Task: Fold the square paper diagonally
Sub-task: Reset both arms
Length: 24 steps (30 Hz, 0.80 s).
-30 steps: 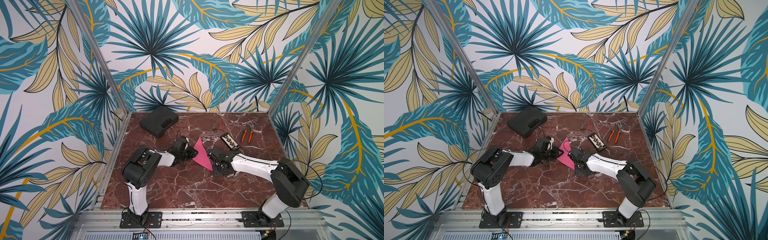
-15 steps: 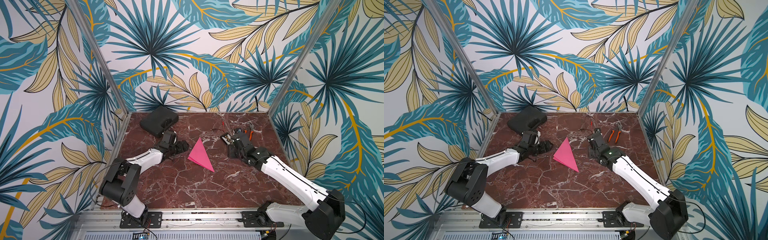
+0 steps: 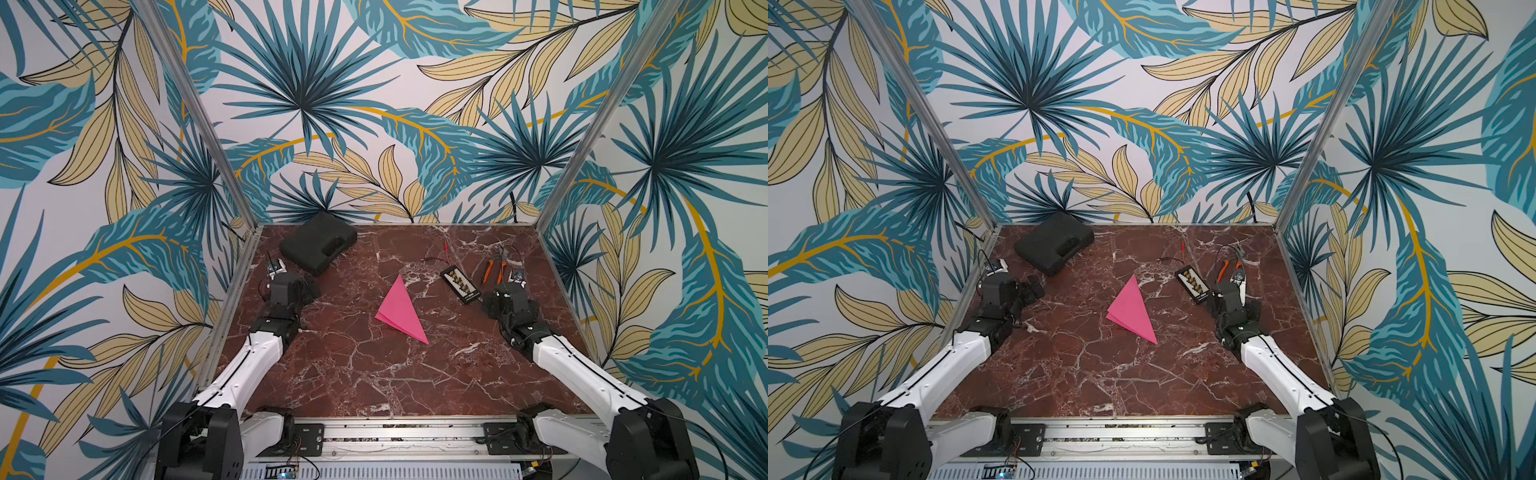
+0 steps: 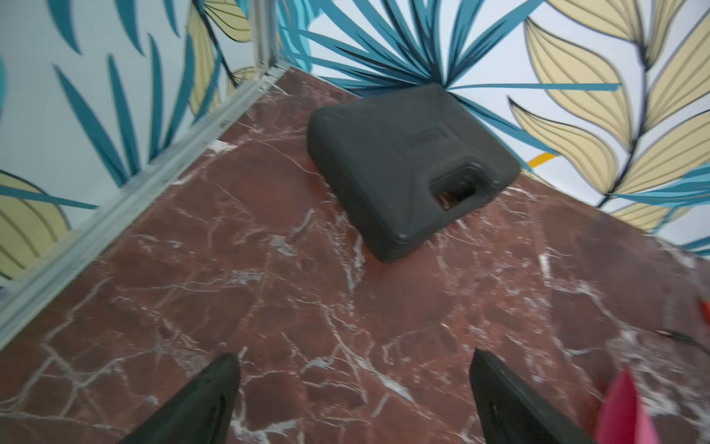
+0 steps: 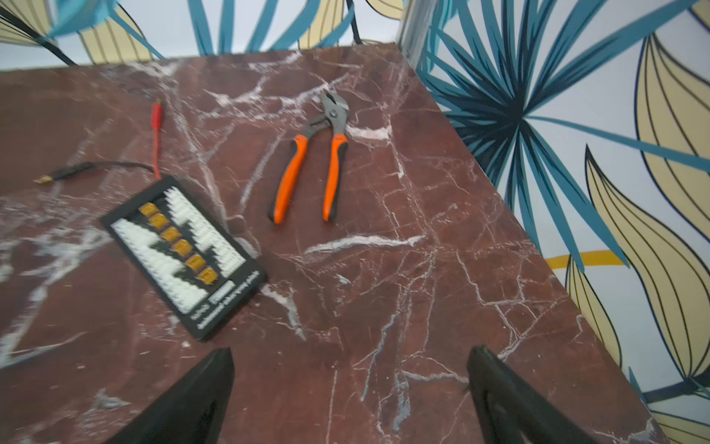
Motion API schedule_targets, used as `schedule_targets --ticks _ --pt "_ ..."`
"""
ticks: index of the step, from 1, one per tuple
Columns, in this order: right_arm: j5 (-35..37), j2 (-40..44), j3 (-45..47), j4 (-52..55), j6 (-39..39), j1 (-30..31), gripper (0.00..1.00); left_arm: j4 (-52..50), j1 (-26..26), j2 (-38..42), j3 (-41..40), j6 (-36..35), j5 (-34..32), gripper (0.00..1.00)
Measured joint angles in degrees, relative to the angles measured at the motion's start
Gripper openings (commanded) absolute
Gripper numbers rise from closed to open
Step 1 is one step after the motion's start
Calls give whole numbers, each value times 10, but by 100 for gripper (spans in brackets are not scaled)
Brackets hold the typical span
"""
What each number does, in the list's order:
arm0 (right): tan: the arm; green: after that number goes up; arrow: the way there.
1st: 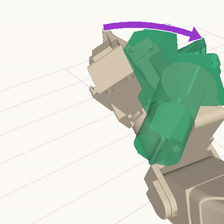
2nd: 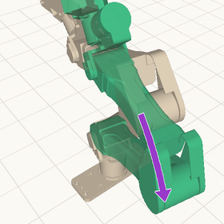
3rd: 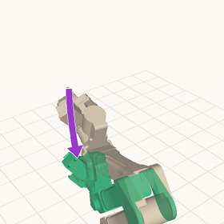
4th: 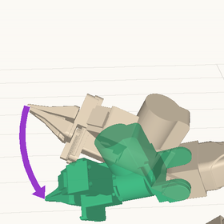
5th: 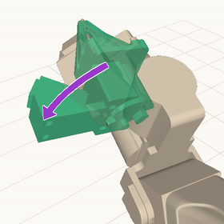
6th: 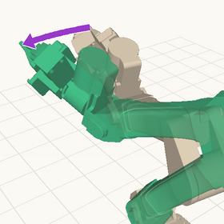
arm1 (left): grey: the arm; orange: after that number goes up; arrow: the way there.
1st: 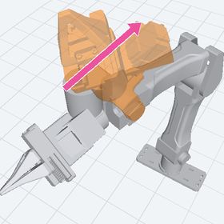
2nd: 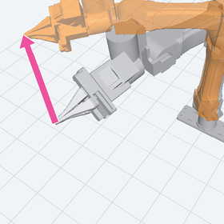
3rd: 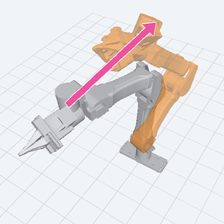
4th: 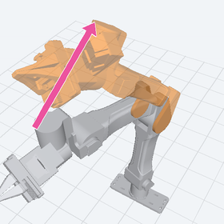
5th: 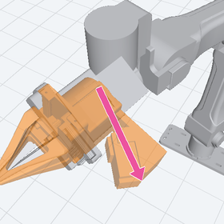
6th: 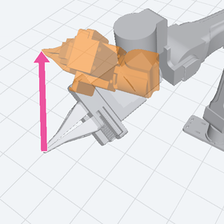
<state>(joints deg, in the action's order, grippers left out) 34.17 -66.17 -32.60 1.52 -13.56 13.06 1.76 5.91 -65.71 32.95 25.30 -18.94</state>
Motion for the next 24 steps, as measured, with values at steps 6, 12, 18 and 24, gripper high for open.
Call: schedule_targets --ticks 6,12,18,24 --pt "-20 -60 62 -207 60 -18 100 118 -4 -50 -38 -74 -44 99" --pt "-56 -119 92 -371 109 -29 100 245 -6 -103 -60 -113 -30 99" --pt "-117 -201 107 -501 121 -70 100 317 -8 -128 -104 -137 7 99" --pt "-176 -206 101 -497 113 -106 100 387 -8 -129 -117 -162 51 100"
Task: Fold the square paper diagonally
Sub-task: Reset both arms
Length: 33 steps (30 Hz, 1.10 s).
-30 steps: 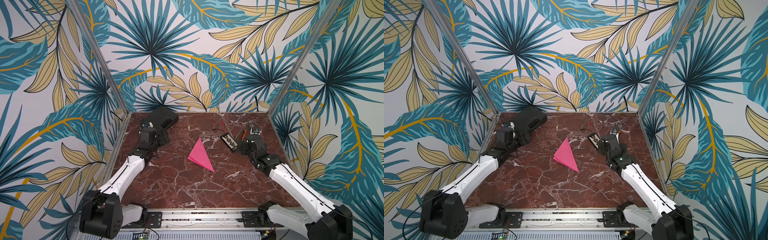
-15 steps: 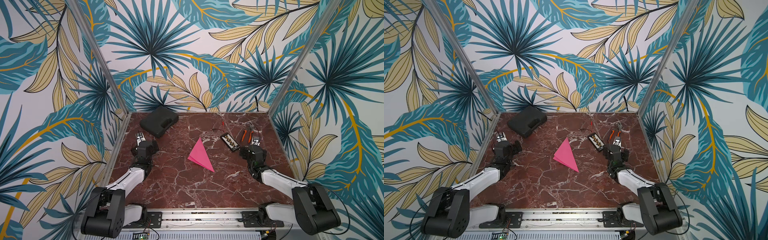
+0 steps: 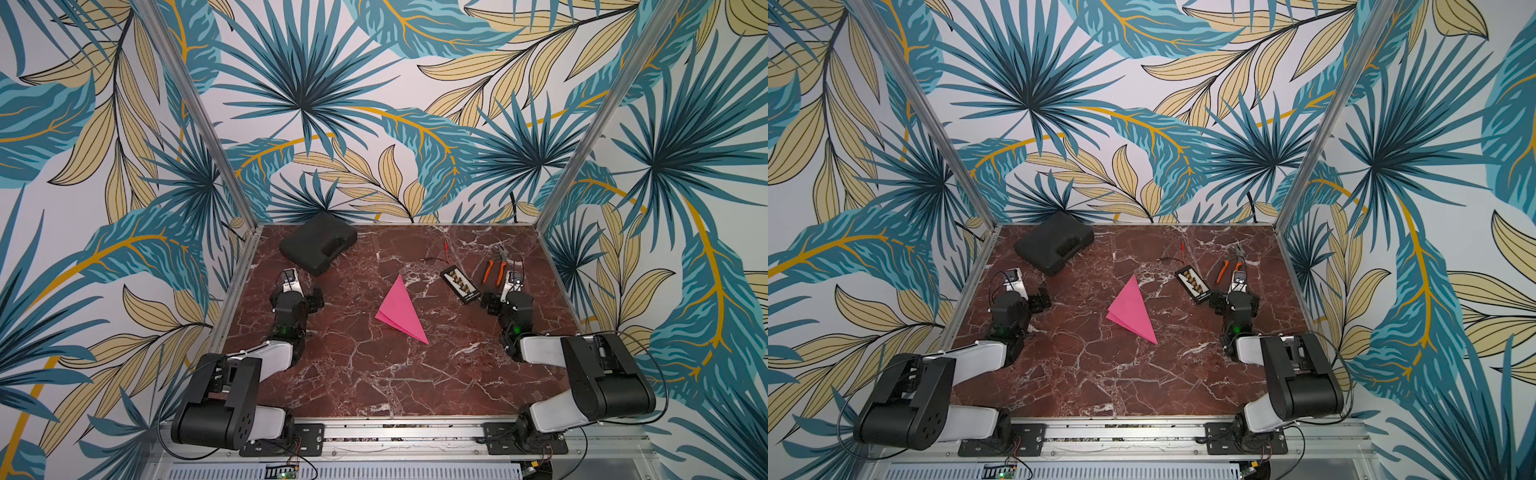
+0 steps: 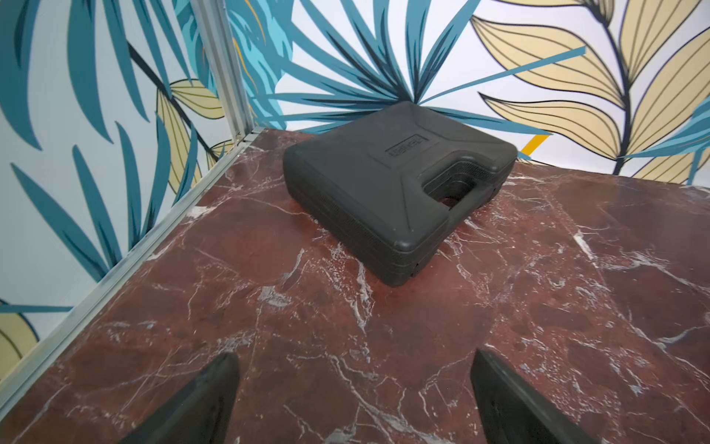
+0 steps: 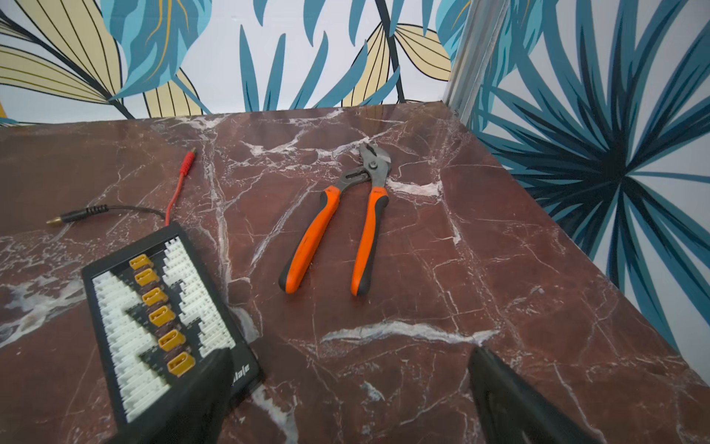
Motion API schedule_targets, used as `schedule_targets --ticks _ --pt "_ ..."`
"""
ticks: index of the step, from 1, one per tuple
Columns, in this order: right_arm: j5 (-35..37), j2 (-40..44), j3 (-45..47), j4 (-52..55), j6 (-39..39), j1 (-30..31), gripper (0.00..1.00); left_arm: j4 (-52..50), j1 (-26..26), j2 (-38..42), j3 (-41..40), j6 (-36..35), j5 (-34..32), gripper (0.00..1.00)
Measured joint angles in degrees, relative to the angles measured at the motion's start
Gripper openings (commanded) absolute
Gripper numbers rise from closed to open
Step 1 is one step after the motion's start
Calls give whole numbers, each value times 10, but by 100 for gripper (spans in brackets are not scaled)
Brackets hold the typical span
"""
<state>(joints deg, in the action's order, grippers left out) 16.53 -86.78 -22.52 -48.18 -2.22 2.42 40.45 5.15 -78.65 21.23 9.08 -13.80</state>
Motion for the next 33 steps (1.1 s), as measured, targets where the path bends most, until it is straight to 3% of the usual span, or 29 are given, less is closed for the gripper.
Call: schedule_targets --ticks 12,20,23,30,33 --pt "-25 0 -1 0 -3 0 99 109 2 13 -63 -24 31 100" --pt "-27 0 -1 0 -3 0 99 90 3 80 -78 -59 17 100" --pt "-28 0 -1 0 -3 0 99 112 1 50 -78 -80 10 100" --pt "-29 0 -1 0 -3 0 100 263 -2 -140 -82 -112 14 100" --pt "-29 0 -1 0 -3 0 100 262 -13 -138 -85 -111 19 100"
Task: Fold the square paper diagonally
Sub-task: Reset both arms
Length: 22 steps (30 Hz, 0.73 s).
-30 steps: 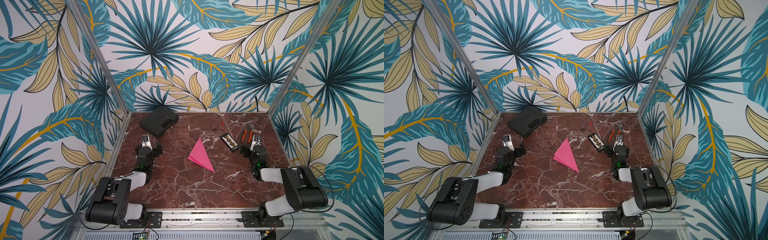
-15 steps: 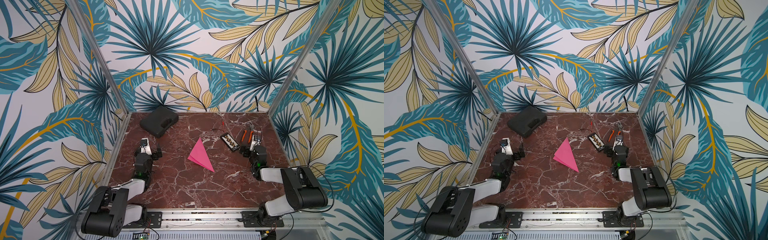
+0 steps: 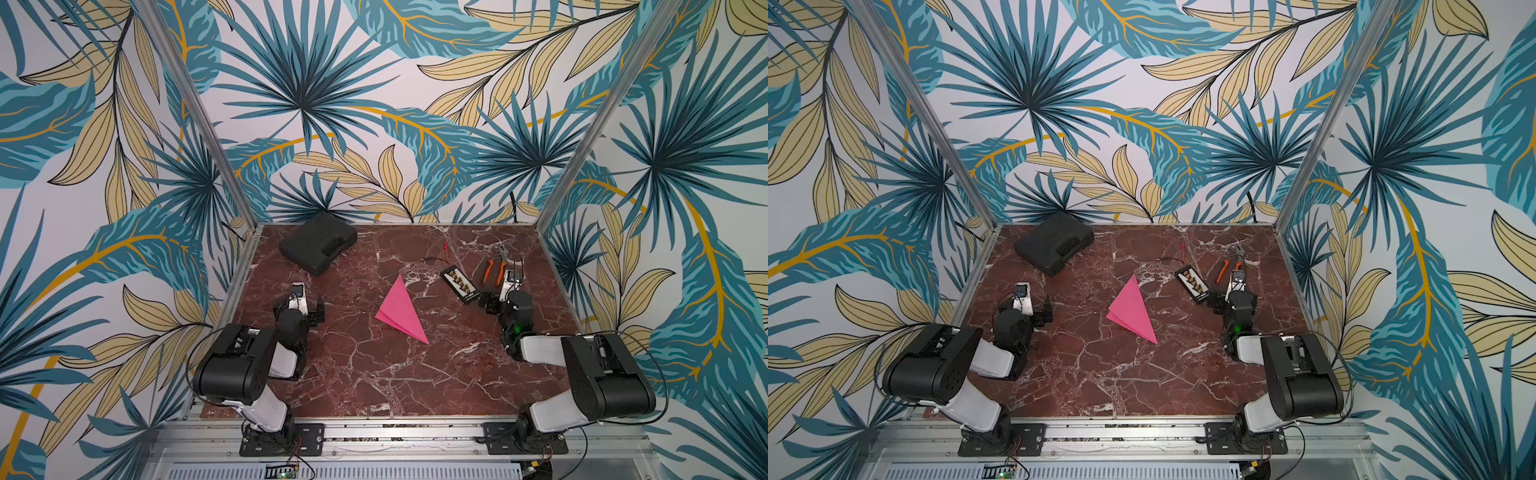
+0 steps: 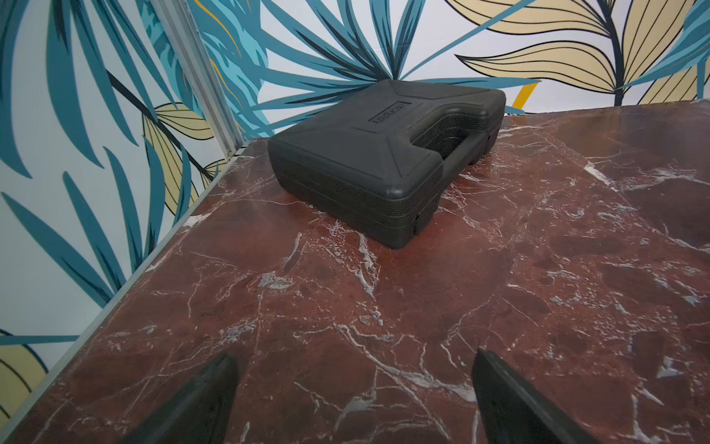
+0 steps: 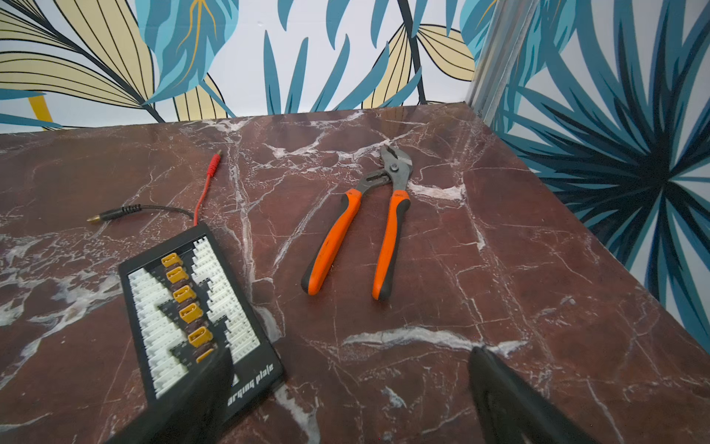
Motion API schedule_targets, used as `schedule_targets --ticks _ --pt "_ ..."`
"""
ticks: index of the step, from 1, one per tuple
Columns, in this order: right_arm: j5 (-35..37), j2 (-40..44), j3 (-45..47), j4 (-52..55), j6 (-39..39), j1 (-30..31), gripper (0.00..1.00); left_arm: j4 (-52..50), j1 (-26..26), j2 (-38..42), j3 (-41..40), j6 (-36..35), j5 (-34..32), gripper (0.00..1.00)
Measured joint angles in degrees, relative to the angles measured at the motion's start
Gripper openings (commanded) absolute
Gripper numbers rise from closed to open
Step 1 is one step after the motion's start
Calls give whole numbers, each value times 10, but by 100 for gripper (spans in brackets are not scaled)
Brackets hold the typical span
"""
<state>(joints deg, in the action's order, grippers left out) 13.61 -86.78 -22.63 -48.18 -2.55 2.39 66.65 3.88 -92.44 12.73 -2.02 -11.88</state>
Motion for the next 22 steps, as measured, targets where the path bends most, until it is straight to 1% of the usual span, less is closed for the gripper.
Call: schedule_targets --ticks 4,6,11,22 --pt "0 0 0 0 0 0 100 -71 -28 17 69 19 11 100" --pt "0 0 0 0 0 0 99 -74 -41 26 84 28 16 100" --pt "0 0 0 0 0 0 100 -86 -47 25 82 38 18 100" --pt "0 0 0 0 0 0 100 -96 -47 25 82 39 40 100"
